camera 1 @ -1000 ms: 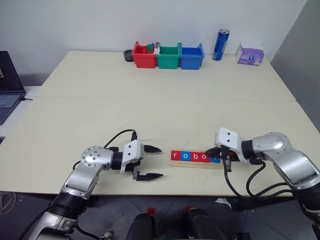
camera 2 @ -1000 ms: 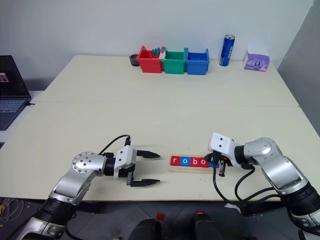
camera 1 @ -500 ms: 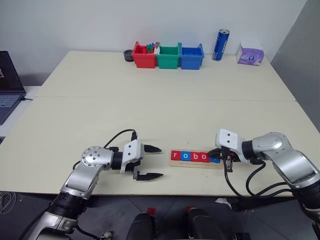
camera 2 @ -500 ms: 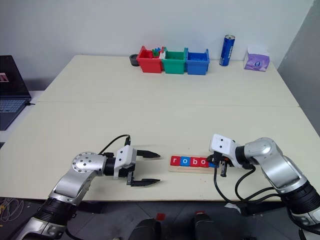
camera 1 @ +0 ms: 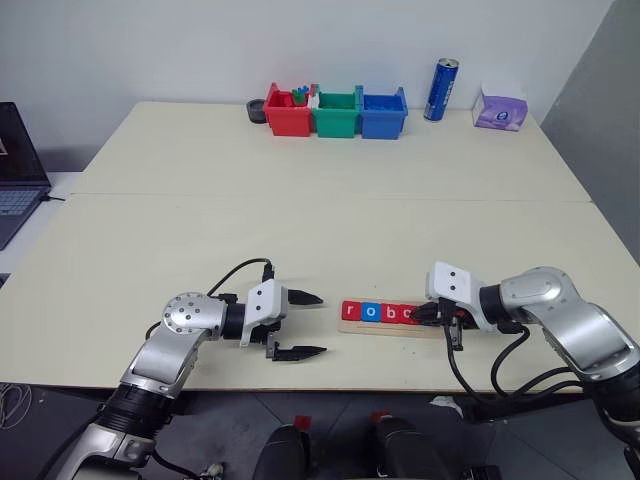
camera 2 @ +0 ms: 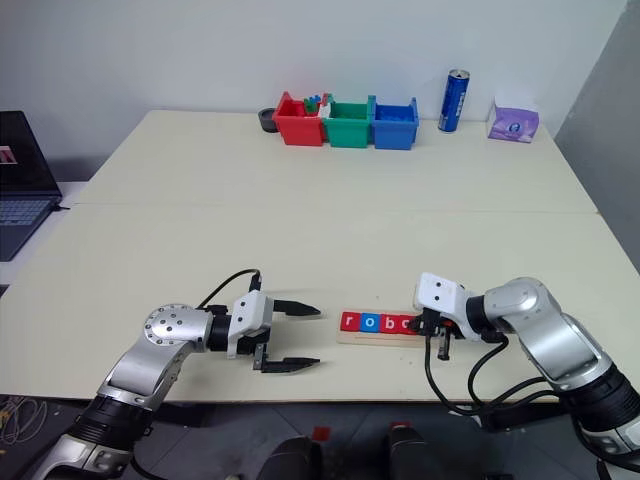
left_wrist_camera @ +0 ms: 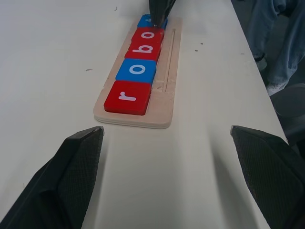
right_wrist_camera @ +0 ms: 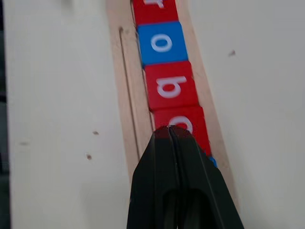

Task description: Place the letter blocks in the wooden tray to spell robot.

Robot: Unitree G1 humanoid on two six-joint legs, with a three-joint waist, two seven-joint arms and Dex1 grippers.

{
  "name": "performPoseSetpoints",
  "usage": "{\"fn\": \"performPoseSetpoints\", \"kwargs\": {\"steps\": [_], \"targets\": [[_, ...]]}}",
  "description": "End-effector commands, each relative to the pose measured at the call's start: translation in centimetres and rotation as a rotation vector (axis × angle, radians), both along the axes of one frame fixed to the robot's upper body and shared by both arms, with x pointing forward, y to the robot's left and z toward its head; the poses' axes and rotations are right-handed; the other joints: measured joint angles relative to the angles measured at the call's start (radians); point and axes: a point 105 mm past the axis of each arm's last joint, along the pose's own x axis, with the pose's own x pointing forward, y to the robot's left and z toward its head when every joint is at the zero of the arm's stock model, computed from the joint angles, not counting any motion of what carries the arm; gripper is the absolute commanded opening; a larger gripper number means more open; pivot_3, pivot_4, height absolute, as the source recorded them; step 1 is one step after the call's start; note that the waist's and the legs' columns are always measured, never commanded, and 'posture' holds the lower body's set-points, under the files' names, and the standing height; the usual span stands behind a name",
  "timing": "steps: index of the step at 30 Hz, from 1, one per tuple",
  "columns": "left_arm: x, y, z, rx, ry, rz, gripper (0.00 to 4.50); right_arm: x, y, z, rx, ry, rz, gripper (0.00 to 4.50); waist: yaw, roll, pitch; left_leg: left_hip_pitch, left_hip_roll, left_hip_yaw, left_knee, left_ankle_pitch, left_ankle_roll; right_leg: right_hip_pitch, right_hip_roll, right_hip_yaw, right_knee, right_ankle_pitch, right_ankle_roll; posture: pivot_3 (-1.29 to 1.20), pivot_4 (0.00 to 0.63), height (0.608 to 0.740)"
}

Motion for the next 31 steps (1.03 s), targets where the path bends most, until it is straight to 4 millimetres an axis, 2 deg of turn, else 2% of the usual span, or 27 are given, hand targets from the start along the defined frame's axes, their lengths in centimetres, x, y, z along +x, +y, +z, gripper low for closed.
{"fn": "performPoseSetpoints", "kwargs": {"steps": [1,3,6,10,13,17,22,25,31], "targets": [[0.1,-0.1,1.1,-0.009,-0.044,-0.006,4.50,-0.4,-0.2,2.1,0.038,-0.035,0.004,0.03,0.000,0.000,0.000,0.000,0.000,0.000,0.000,0.000,0.000,0.000,0.000,0.000,0.000,0.000,0.000,0.00,0.150,0.740],[0.1,0.0,1.1,-0.016,-0.042,0.002,4.50,-0.7,-0.9,2.3,0.046,-0.031,-0.008,0.03,0.000,0.000,0.000,0.000,0.000,0.000,0.000,0.000,0.000,0.000,0.000,0.000,0.000,0.000,0.000,0.00,0.150,0.740],[0.4,0.3,1.4,-0.030,-0.042,0.041,4.50,-1.6,-2.2,2.6,0.046,-0.031,-0.019,0.60,0.003,0.000,0.000,-0.001,0.000,0.000,0.000,0.000,0.000,0.000,0.000,-0.001,0.000,0.000,0.000,0.00,0.150,0.740],[0.6,0.9,1.5,-0.009,-0.027,0.052,4.50,-2.4,-3.4,3.1,0.070,-0.020,-0.044,1.94,0.002,0.000,0.000,-0.001,0.000,0.000,0.000,0.000,0.000,0.000,0.000,-0.001,0.000,-0.001,0.001,0.00,0.150,0.740],[1.1,0.8,2.4,-0.020,-0.054,0.076,4.50,-2.7,-4.1,3.4,0.089,-0.013,-0.064,3.04,0.000,0.000,0.000,0.000,0.000,0.000,0.000,0.000,0.000,0.000,0.000,0.000,0.000,-0.002,0.004,0.00,0.150,0.740],[0.7,0.9,3.0,-0.002,-0.057,0.057,4.50,-3.1,-4.5,4.0,0.133,0.003,-0.074,4.47,0.000,0.000,0.000,0.000,0.000,0.000,0.000,0.000,0.000,0.000,0.000,0.000,0.000,-0.002,0.004,0.00,0.150,0.740],[1.1,0.7,4.4,-0.048,-0.064,0.047,4.50,-2.7,-5.0,4.9,0.171,-0.034,-0.085,4.47,0.001,0.000,0.000,0.000,0.000,0.001,0.000,0.000,0.000,0.000,0.000,0.000,0.000,-0.002,0.004,0.00,0.150,0.740],[1.2,0.2,5.0,-0.073,-0.053,0.048,4.50,-2.7,-5.4,4.6,0.144,-0.038,-0.073,4.47,0.001,0.000,0.000,0.000,0.000,0.001,0.000,0.000,0.000,0.000,0.000,0.000,0.000,-0.002,0.004,0.00,0.150,0.740],[0.6,0.0,5.1,-0.070,-0.030,0.006,4.50,-2.6,-5.5,4.6,0.144,-0.043,-0.066,4.47,0.000,0.000,0.000,0.000,0.000,0.001,0.000,0.000,0.000,0.000,0.000,0.000,0.000,-0.002,0.004,0.00,0.150,0.740]]}}
